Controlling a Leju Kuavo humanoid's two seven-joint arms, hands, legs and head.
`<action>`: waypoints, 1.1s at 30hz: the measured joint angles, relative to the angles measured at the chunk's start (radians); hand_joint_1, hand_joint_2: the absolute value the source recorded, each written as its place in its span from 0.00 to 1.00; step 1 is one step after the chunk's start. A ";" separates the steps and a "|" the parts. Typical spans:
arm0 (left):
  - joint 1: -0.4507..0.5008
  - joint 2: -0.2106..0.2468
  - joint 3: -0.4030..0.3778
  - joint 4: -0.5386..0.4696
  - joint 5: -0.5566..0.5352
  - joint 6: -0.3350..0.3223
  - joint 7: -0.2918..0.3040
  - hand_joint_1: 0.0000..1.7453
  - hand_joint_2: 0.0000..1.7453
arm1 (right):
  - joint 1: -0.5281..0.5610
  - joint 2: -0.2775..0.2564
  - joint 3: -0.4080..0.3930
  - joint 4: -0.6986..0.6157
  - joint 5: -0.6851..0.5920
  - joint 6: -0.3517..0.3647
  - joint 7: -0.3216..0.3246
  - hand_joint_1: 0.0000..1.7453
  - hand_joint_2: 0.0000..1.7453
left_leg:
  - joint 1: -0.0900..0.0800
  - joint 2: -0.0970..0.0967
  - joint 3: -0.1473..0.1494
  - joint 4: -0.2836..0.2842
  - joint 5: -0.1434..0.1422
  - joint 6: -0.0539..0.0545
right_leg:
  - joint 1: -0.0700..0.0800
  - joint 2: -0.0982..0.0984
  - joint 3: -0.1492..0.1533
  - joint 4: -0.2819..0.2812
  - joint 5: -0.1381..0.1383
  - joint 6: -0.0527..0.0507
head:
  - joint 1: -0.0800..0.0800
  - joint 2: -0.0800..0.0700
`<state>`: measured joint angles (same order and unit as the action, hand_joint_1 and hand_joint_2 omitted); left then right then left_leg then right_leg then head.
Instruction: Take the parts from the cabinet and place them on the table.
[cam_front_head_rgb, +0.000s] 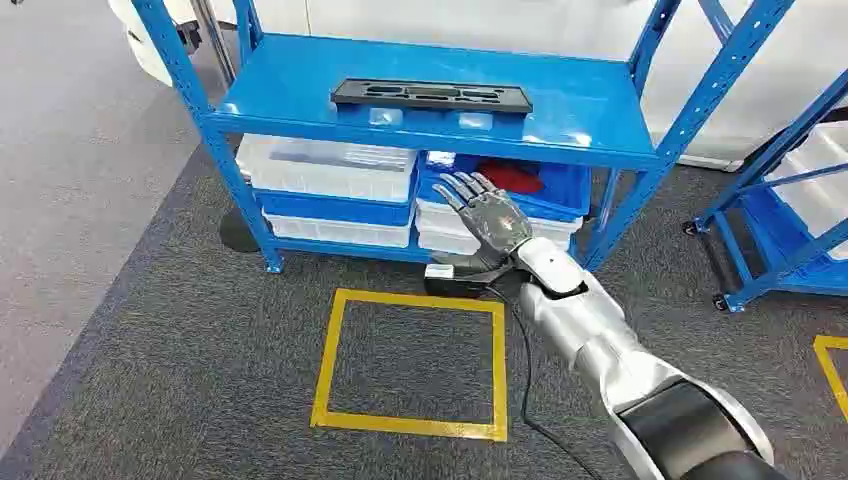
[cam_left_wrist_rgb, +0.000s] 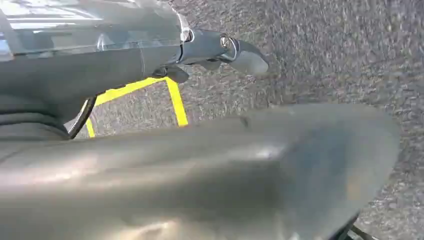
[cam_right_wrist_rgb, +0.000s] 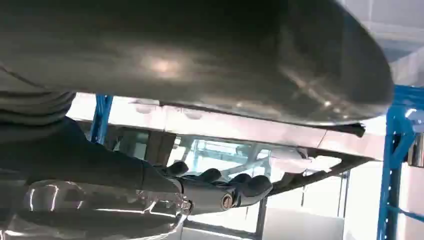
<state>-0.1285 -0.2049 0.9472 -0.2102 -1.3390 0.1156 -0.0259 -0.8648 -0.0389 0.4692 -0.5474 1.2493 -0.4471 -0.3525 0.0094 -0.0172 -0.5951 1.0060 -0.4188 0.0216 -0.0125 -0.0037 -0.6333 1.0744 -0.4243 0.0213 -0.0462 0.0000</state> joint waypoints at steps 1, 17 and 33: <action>-0.001 0.000 0.000 0.000 0.000 0.001 0.000 0.00 0.00 | 0.000 -0.002 0.000 -0.001 -0.001 0.000 0.001 0.00 0.00 | -0.003 -0.001 -0.001 0.000 -0.002 -0.004 | 0.003 0.005 0.028 -0.058 0.000 -0.006 | 0.000 0.000; -0.003 0.002 0.000 0.000 0.003 0.001 -0.003 0.00 0.00 | -0.002 -0.004 0.022 -0.008 0.003 0.031 0.003 0.00 0.00 | -0.003 0.017 -0.007 0.003 0.002 -0.035 | 0.009 -0.001 0.050 -0.063 -0.017 -0.020 | 0.000 0.000; -0.001 0.002 0.000 0.000 0.002 0.016 -0.014 0.00 0.00 | -0.006 -0.008 0.036 -0.006 -0.006 0.027 0.003 0.00 0.00 | -0.008 0.002 0.005 0.001 -0.013 -0.007 | 0.011 0.002 0.016 -0.066 0.015 -0.009 | 0.000 0.000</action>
<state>-0.1294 -0.2033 0.9476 -0.2098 -1.3375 0.1320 -0.0404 -0.8709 -0.0465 0.5055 -0.5535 1.2436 -0.4200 -0.3491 0.0019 -0.0151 -0.5897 1.0072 -0.4319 0.0146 -0.0015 -0.0014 -0.6174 1.0083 -0.4097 0.0122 -0.0462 0.0000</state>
